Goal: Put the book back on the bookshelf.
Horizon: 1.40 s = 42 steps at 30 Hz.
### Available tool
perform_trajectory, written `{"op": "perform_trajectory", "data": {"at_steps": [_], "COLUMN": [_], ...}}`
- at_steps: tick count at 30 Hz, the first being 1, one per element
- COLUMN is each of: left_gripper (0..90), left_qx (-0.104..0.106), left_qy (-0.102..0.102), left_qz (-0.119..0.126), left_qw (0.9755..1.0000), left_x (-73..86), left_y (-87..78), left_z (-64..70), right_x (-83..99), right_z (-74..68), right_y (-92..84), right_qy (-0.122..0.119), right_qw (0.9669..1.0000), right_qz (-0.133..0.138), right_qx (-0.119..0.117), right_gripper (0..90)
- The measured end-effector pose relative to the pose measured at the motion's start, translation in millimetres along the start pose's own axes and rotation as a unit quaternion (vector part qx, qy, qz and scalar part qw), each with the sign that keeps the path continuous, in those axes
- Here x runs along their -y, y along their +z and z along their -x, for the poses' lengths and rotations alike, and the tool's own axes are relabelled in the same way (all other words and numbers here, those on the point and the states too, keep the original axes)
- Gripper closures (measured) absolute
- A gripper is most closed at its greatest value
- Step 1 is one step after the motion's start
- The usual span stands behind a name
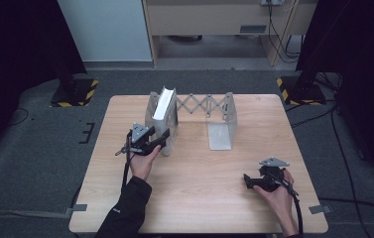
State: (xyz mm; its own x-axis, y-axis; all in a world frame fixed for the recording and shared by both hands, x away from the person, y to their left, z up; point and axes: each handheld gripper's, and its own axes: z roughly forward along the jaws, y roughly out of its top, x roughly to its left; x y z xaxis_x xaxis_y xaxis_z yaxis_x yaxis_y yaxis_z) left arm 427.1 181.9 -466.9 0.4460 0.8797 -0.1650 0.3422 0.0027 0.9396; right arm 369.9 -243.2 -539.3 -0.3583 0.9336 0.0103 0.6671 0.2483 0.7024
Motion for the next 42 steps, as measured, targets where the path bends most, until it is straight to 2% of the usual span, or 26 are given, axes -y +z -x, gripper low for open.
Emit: {"op": "perform_trajectory", "data": {"at_steps": [3, 7, 9, 11, 13, 27, 32, 35, 37, 42], "left_gripper": [43.8, 47.5, 47.4, 46.6, 45.8, 43.4, 41.7, 40.0, 36.4, 30.7], "left_qx": [0.004, 0.018, 0.023, 0.015, -0.004, -0.007, 0.001, 0.004, 0.007, 0.031], "left_qy": [0.020, 0.008, 0.010, 0.014, 0.028, 0.019, 0.018, 0.008, 0.014, 0.019], "left_qz": [-0.013, -0.012, -0.016, -0.018, -0.021, -0.010, -0.010, -0.017, -0.022, -0.039], "left_qw": [0.9997, 0.9997, 0.9996, 0.9996, 0.9994, 0.9998, 0.9998, 0.9998, 0.9996, 0.9986], "left_x": [7.8, 11.0, 10.7, 10.4, 8.8, 3.3, 3.3, 4.3, 6.0, 13.1], "left_y": [-4.2, -6.3, -4.7, -2.3, 1.3, 24.9, 28.9, 25.5, 19.6, -5.2], "left_z": [-0.1, 1.8, 5.2, 9.7, 13.6, 5.5, 4.3, 4.0, 3.9, 2.7], "right_x": [0.0, 0.0, 0.0, 0.0, 0.1, 0.0, 0.0, 0.0, 0.0, 0.0], "right_z": [-0.1, 0.0, 0.0, 0.0, -0.1, -0.2, -0.1, 0.0, 0.0, -0.1], "right_y": [0.1, 0.0, 0.0, 0.0, 0.2, 0.2, 0.2, 0.2, 0.2, 0.2], "right_qy": [0.000, 0.000, 0.000, 0.000, 0.000, 0.000, -0.001, -0.002, -0.002, -0.001], "right_qw": [1.0000, 1.0000, 1.0000, 1.0000, 1.0000, 1.0000, 1.0000, 1.0000, 1.0000, 1.0000], "right_qz": [0.001, 0.000, 0.000, 0.000, 0.001, 0.001, 0.001, 0.002, 0.002, 0.001], "right_qx": [0.001, 0.000, 0.000, 0.000, 0.001, 0.001, 0.001, 0.001, 0.001, 0.001], "right_gripper": [0.8, 0.9, 0.9, 0.9, 0.8, 1.0, 1.0, 1.0, 1.0, 1.0]}}
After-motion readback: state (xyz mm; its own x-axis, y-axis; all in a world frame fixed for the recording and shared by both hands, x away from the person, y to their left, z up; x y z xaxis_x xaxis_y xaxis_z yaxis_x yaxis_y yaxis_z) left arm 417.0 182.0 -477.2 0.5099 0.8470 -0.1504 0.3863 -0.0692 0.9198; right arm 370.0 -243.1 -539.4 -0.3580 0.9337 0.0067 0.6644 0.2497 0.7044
